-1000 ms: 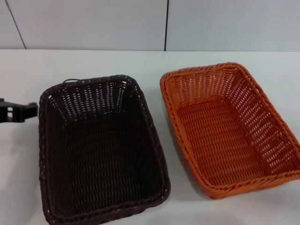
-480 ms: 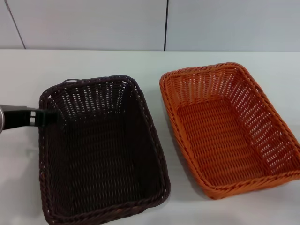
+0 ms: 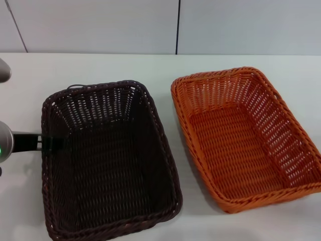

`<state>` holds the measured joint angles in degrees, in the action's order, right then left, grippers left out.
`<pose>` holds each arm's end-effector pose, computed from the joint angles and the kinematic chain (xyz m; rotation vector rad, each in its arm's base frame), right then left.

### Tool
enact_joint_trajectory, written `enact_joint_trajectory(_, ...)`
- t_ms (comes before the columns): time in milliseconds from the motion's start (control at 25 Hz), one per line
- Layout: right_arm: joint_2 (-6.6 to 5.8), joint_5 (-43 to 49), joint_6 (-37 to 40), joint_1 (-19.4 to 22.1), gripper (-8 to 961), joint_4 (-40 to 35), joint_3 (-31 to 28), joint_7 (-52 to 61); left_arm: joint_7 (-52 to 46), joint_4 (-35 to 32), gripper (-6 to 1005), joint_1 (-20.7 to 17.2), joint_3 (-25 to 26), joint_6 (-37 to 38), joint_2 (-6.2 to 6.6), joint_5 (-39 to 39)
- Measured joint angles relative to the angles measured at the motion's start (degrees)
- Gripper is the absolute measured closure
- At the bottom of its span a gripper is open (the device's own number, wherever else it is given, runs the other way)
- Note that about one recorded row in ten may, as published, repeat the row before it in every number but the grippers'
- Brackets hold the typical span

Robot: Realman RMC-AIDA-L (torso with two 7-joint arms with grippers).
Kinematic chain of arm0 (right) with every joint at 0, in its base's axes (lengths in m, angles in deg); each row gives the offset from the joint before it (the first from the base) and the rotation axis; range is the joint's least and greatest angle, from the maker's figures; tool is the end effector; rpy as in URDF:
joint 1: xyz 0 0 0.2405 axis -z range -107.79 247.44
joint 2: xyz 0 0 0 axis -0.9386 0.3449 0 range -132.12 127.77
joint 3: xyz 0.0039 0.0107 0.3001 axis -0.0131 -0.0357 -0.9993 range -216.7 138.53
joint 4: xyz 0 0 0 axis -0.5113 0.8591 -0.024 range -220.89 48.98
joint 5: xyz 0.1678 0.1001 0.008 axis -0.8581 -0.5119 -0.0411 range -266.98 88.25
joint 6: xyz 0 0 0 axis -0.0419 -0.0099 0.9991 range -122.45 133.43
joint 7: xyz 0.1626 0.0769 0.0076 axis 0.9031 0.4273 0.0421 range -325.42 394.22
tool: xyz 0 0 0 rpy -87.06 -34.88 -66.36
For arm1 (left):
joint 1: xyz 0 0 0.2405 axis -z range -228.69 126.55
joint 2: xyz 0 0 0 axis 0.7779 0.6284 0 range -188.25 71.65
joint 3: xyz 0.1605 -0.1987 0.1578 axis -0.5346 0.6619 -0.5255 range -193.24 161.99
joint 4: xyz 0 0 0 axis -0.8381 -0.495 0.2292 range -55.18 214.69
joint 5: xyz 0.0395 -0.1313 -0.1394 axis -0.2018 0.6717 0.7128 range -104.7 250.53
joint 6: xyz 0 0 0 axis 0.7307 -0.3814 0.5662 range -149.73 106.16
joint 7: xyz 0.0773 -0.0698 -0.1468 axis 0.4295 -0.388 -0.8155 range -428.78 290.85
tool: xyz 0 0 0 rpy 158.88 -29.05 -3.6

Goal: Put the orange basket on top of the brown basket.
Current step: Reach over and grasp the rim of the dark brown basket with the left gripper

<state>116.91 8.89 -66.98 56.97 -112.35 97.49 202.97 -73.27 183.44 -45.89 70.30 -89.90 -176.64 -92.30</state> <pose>0.3989 0.3114 0.0087 -1.0908 0.6798 0.5859 -0.2902 0.3171 -0.0027 -1.8673 -1.2321 0.1235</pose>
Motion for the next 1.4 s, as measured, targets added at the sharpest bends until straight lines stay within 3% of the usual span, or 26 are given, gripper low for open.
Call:
enact_joint_trajectory(440,0.00,0.19,-0.31,0.09,276,0.04,0.01,0.00,0.17,-1.72,296,0.98,-0.13,-0.26,0.17,0.14)
enact_joint_trajectory(880,0.00,0.27,-0.90,0.12,275,-0.40,-0.01,0.00,6.03,-2.39,739,1.35,-0.22,0.37,0.15,0.61)
enact_joint_trajectory(1040,0.00,0.21,-1.01,0.11,275,-0.48,0.05,0.00,7.66,-3.00,742,1.58,-0.31,0.96,0.18,0.75)
enact_joint_trajectory(1240,0.00,0.24,-1.02,0.11,276,-0.49,0.19,0.00,20.02,-3.54,745,1.92,0.65,2.66,0.32,5.74)
enact_joint_trajectory(1280,0.00,0.28,-1.02,0.11,276,-0.49,0.24,0.00,28.67,-3.78,746,2.12,1.72,3.56,0.35,8.68)
enact_joint_trajectory(1400,0.00,0.28,-1.02,0.11,276,-0.58,0.49,0.00,38.46,-4.44,748,3.56,4.01,3.66,0.33,10.36)
